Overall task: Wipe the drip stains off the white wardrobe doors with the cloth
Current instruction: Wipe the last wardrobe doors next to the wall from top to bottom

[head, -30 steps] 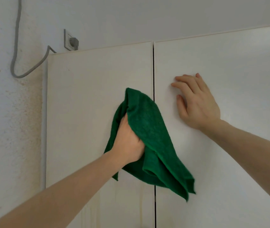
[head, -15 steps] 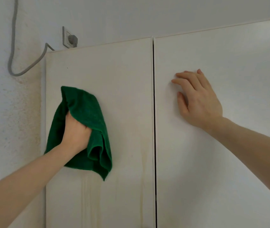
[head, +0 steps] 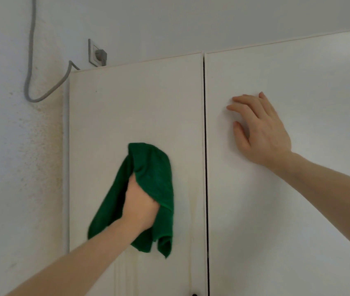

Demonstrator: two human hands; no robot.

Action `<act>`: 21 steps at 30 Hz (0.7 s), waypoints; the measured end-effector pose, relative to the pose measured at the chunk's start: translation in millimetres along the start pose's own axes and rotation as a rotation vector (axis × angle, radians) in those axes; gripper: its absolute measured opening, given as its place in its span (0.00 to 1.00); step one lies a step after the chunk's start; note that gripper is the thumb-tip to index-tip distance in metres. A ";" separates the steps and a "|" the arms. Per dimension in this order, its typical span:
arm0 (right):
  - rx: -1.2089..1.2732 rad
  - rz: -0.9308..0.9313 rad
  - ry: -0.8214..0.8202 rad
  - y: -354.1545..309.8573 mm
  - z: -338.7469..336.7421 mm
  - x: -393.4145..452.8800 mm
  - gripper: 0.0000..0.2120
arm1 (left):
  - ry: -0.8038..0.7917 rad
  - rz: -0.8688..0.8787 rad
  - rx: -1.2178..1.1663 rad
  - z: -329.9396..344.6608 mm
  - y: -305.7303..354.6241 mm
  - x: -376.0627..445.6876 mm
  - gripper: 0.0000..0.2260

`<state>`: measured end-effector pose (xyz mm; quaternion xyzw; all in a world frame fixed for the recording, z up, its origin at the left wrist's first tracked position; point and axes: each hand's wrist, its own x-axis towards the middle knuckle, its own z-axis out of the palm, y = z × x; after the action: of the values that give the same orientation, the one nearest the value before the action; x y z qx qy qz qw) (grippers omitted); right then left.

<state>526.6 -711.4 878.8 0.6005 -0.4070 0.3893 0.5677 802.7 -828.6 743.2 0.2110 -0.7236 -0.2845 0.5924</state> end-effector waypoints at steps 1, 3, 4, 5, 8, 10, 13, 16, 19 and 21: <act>0.008 0.002 -0.003 -1.2 -2.0 0.3 0.19 | -0.028 -0.014 -0.105 11.9 6.9 -6.4 0.16; 0.027 0.006 -0.003 -2.2 -4.4 0.7 0.18 | -0.092 0.063 -0.037 34.5 20.2 -16.8 0.18; 0.033 0.005 0.000 -2.9 -6.7 1.3 0.18 | -0.063 0.255 0.236 41.6 31.7 -24.7 0.15; 0.038 0.006 0.002 -3.6 -8.2 1.1 0.18 | -0.072 0.398 0.453 50.0 33.7 -25.9 0.19; 0.063 0.023 -0.006 -14.2 -12.9 -3.1 0.18 | -0.196 0.525 0.697 66.4 30.2 -22.0 0.29; 0.090 0.018 -0.034 -27.1 -15.3 -11.1 0.18 | -0.213 0.500 0.600 65.0 42.8 -21.8 0.28; 0.134 -0.002 -0.082 -45.0 -19.9 -30.6 0.19 | -0.168 0.519 0.473 41.6 44.6 -16.9 0.20; 0.176 -0.017 -0.123 -59.2 -24.0 -51.8 0.19 | -0.022 0.467 0.302 8.1 41.6 -8.3 0.07; 0.190 -0.037 -0.166 -69.0 -22.8 -69.2 0.19 | 0.097 0.490 0.377 -28.9 41.0 1.5 0.11; 0.194 -0.041 -0.192 -72.8 -18.7 -77.9 0.19 | 0.136 0.437 0.475 -53.9 24.5 10.8 0.04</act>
<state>565.8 -687.3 780.8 0.6954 -0.4073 0.3559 0.4732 853.8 -825.9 774.7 0.2017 -0.7565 0.0407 0.6208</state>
